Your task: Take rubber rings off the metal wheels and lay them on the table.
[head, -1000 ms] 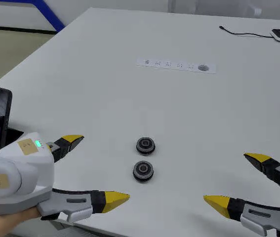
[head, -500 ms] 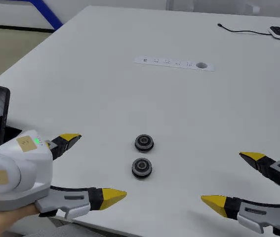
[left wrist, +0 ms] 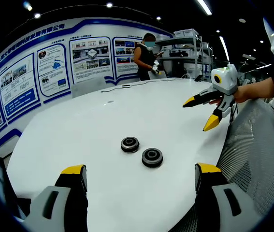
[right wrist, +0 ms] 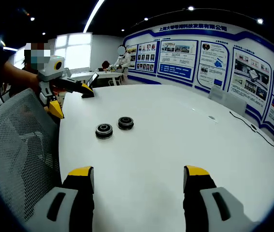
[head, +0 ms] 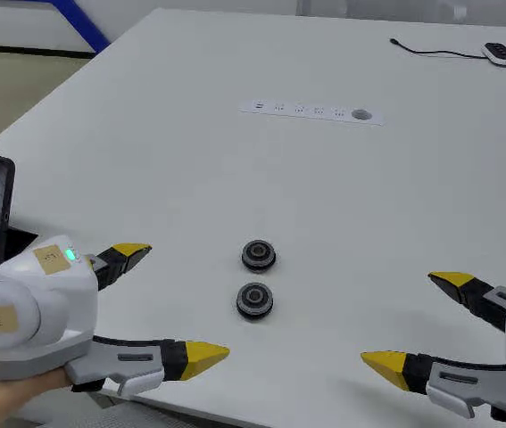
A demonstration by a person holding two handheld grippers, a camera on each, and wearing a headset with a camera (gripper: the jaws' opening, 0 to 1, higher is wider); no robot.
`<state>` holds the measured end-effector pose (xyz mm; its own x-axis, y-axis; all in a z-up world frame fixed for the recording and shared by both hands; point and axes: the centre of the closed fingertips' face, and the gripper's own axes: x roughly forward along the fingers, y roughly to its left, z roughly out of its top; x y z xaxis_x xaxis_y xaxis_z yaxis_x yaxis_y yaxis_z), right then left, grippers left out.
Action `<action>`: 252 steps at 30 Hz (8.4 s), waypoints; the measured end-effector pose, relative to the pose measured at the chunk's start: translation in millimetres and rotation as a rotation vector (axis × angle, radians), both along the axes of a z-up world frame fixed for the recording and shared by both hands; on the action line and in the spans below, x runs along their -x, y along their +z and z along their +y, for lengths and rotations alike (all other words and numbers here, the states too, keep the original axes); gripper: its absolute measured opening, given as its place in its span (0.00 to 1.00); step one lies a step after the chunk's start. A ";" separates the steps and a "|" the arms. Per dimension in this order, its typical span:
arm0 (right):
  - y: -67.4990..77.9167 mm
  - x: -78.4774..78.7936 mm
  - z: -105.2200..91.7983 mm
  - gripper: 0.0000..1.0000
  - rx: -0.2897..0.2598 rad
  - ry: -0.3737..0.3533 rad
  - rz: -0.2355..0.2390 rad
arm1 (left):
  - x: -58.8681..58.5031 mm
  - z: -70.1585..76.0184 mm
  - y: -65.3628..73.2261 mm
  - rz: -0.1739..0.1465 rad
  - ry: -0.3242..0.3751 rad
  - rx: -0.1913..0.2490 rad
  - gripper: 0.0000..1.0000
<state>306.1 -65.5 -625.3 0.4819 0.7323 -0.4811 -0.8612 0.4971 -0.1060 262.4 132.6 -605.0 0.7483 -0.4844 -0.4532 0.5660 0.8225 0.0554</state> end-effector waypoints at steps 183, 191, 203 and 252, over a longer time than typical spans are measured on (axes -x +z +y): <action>-9.8 15.0 143.1 0.55 -0.584 -0.241 0.829 | -41.5 -59.2 -46.4 0.124 -0.346 -0.140 0.12; -8.4 14.2 140.7 0.53 -0.587 -0.249 0.827 | -41.9 -58.9 -46.4 0.126 -0.347 -0.145 0.12; -12.3 12.0 136.1 0.44 -0.575 -0.266 0.827 | -42.1 -58.3 -46.7 0.126 -0.348 -0.149 0.12; -35.2 1.0 120.4 0.01 -0.592 -0.390 0.945 | -41.2 -58.5 -47.2 0.132 -0.351 -0.157 0.12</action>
